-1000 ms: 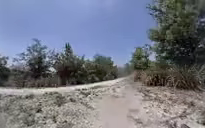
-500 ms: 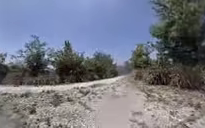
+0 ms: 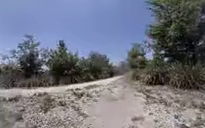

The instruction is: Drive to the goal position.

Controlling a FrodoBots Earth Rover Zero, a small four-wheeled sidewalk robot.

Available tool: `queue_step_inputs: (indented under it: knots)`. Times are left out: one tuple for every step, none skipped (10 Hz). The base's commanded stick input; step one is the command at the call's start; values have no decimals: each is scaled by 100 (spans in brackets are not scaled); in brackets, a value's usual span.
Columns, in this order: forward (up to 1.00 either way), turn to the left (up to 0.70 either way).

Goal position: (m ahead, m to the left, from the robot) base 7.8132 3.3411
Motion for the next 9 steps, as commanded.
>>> queue_step_inputs:
  knots:
    - [30,0]
    - [30,0]
    - [30,0]
    - [30,0]
    - [30,0]
    - [30,0]
    - [30,0]
    - [30,0]
    - [30,0]
